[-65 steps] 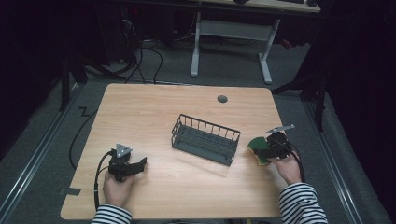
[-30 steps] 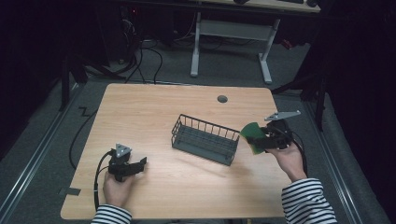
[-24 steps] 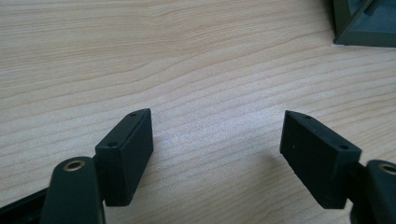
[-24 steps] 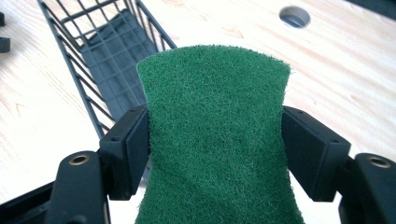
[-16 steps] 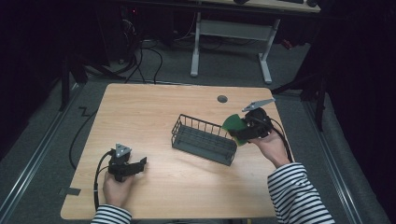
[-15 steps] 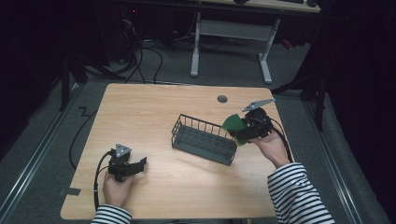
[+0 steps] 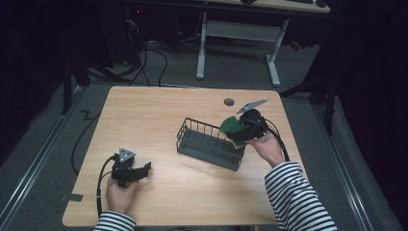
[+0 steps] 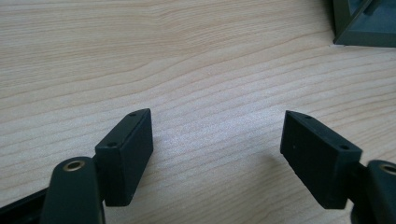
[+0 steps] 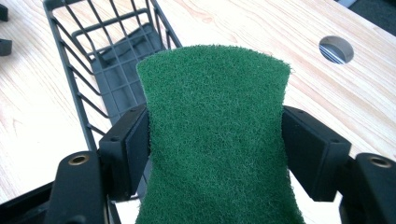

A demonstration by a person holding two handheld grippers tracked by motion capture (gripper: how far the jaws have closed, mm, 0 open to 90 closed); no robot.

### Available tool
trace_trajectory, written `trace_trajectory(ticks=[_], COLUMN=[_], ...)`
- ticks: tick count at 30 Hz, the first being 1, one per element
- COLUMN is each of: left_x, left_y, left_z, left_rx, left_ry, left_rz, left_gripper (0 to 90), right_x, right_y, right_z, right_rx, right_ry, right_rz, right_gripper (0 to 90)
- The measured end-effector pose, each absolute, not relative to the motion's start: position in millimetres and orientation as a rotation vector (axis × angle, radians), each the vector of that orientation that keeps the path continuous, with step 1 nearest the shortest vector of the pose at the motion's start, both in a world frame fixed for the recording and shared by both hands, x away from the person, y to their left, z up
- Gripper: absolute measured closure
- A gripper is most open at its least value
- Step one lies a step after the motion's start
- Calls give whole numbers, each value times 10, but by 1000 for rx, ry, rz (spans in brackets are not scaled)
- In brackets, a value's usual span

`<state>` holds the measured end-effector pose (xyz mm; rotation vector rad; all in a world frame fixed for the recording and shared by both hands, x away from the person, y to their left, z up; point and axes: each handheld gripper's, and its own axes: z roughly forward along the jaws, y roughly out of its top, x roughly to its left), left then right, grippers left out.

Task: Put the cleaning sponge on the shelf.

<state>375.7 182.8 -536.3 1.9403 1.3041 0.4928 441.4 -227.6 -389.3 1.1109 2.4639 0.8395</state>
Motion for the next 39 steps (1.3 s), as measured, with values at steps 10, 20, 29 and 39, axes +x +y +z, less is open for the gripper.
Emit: trace_trajectory(ticks=[10,20,29,39], left_x=[3757,3758,3760,3760], left_y=[1829,1834,1854,1854], left_z=[-5362,-5363,-5362,-5361], left_rx=[1940,1936,1924,1924], left_ry=[1305,1305,1307,1308], left_rz=[491,488,470,470], left_gripper=[260,262,262,262], right_x=[4438,4442,4435,4425], right_y=[-2112,-2007,-1945,-1951], right_z=[-3955,-4006,-4048,-4117], right_rx=[1083,1082,1094,1133], right_ry=[2488,2481,2469,2455], right_rz=[821,846,827,814], right_gripper=[289,288,285,276])
